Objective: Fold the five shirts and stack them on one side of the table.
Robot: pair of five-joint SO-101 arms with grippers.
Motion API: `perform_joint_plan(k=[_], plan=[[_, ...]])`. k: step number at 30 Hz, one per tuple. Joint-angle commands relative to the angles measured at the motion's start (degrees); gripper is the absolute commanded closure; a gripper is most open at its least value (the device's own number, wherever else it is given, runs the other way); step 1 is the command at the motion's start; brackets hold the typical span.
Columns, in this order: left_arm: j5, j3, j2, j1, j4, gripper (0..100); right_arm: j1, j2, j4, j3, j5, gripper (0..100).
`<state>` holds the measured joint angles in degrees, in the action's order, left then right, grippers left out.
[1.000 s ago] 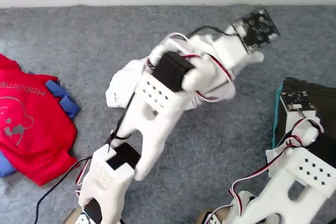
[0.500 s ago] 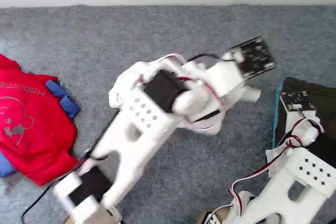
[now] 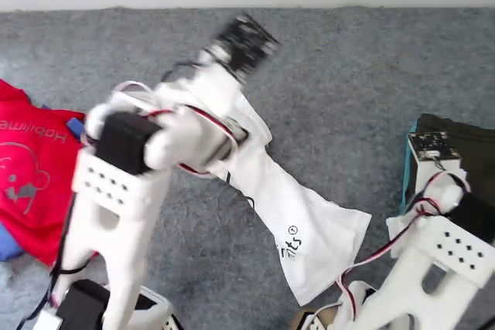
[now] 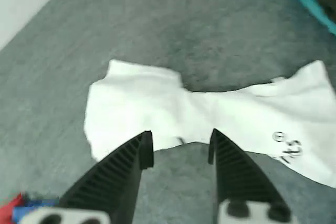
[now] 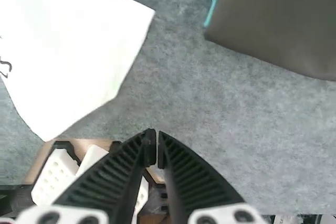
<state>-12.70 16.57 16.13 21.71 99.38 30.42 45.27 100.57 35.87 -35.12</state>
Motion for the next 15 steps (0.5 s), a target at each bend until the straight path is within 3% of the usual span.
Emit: perform_joint_plan(k=[1, 7, 15], plan=[[1.8, 0.1, 1.8, -9.0, -0.8, 83, -7.7, -0.5, 0.2, -0.1, 5.2, 93.9], [2.4, 0.1, 1.8, -22.3, -1.1, 83, -23.4, -10.0, 0.1, -2.2, 11.8, 92.4], [2.0, -3.4, 1.8, -36.2, -4.0, 83, -31.4, -25.4, -2.5, -5.1, 13.6, 92.4]])
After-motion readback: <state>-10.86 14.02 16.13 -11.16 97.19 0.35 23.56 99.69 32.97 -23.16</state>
